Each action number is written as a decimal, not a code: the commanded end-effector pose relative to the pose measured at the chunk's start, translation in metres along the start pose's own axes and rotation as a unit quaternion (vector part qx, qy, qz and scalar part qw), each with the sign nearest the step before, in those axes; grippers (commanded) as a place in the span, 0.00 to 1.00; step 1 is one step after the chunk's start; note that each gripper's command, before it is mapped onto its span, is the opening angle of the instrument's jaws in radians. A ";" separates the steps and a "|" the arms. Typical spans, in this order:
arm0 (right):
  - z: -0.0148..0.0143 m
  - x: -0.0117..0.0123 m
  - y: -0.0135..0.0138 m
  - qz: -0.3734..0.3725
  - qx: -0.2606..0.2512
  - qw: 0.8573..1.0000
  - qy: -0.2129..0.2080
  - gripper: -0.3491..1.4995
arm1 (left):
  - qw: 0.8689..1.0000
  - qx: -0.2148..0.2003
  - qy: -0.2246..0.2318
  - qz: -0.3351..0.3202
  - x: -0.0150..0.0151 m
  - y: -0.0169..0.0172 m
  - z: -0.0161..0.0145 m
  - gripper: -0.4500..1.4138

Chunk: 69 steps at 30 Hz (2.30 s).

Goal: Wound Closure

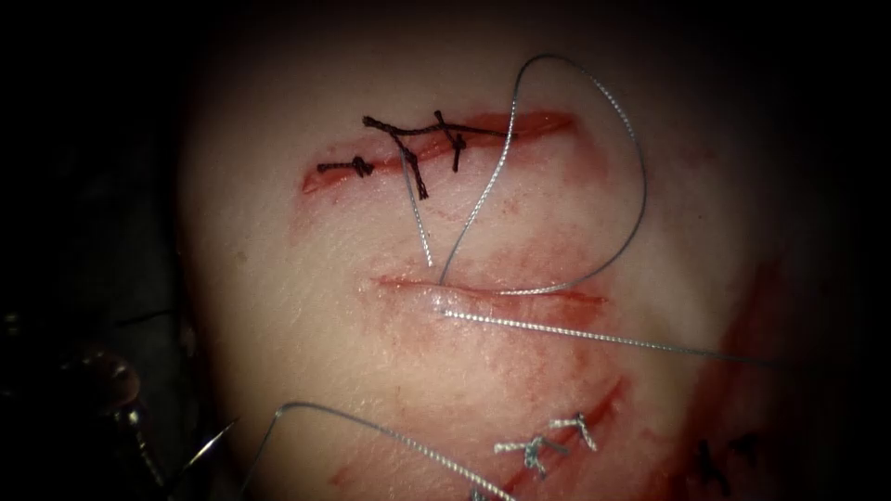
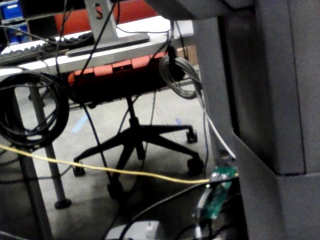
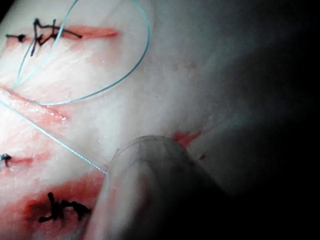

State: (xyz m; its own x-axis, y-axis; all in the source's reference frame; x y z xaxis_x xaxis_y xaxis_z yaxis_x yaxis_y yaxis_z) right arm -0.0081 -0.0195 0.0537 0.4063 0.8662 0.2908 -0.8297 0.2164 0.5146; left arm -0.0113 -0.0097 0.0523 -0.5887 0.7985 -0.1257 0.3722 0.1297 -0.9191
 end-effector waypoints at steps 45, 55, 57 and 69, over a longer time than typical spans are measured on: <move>-0.0057 0.0146 -0.0364 -0.268 0.266 0.926 0.033 0.88 | 1.000 0.000 0.001 0.000 0.0000 -0.0005 0.0005 0.00; -0.0164 0.0153 -0.0318 -0.272 0.529 0.798 0.095 0.81 | 1.000 0.000 0.001 0.000 0.0000 -0.0005 0.0005 0.00; -0.0179 0.0170 -0.0319 -0.245 0.576 0.770 0.125 0.72 | 1.000 0.000 0.001 0.000 0.0000 -0.0005 0.0005 0.00; -0.0174 0.0257 -0.0367 -0.155 0.570 0.756 0.281 0.79 | 1.000 0.000 0.001 0.000 0.0000 -0.0005 0.0006 0.00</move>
State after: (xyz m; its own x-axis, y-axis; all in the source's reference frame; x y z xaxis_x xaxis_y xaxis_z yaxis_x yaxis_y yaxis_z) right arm 0.0253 0.0023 0.0285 0.0128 0.9778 -0.2090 0.2421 0.1998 0.9495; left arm -0.0114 -0.0098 0.0520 -0.5875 0.7995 -0.1249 0.3722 0.1299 -0.9190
